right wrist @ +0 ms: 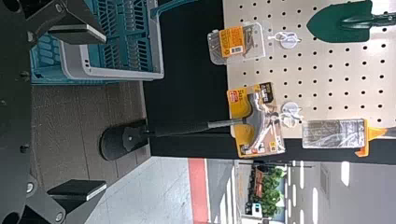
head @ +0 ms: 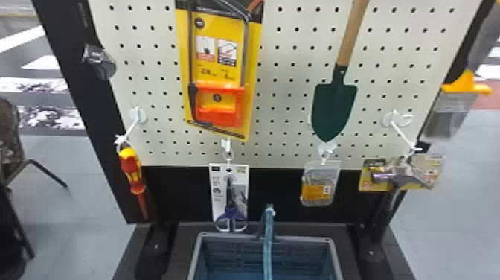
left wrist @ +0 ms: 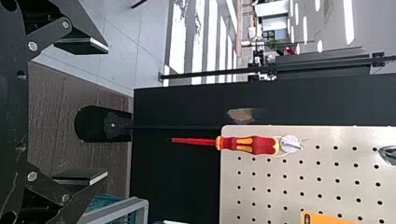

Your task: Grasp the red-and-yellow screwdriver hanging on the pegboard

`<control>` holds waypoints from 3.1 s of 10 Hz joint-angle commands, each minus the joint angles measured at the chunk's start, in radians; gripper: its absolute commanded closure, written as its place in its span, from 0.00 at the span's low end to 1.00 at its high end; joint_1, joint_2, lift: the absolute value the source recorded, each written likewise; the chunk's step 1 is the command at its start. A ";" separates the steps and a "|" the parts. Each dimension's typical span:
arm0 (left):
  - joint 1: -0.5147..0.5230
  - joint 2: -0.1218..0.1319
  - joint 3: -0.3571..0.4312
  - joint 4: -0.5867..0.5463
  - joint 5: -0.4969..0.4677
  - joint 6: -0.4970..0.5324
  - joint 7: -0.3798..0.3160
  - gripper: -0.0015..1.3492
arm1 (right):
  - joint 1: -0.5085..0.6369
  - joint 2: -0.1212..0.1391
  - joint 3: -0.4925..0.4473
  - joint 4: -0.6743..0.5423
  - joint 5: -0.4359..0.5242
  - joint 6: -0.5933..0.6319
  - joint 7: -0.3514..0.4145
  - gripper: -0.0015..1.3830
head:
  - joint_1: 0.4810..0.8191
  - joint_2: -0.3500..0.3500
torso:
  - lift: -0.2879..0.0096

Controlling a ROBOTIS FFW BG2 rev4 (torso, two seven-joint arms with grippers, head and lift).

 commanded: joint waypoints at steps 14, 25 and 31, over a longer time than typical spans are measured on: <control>-0.184 0.005 0.108 0.005 -0.011 0.118 -0.199 0.26 | -0.002 0.000 0.000 0.005 -0.006 0.000 0.000 0.14 | 0.20 0.50 | 0.63; -0.728 0.049 0.285 0.231 -0.064 0.302 -0.698 0.26 | -0.034 0.000 0.002 0.025 -0.006 0.000 0.034 0.14 | 0.20 0.50 | 0.63; -0.955 0.108 0.234 0.353 -0.087 0.407 -0.943 0.25 | -0.045 0.011 0.002 0.037 -0.002 0.005 0.052 0.14 | 0.20 0.50 | 0.63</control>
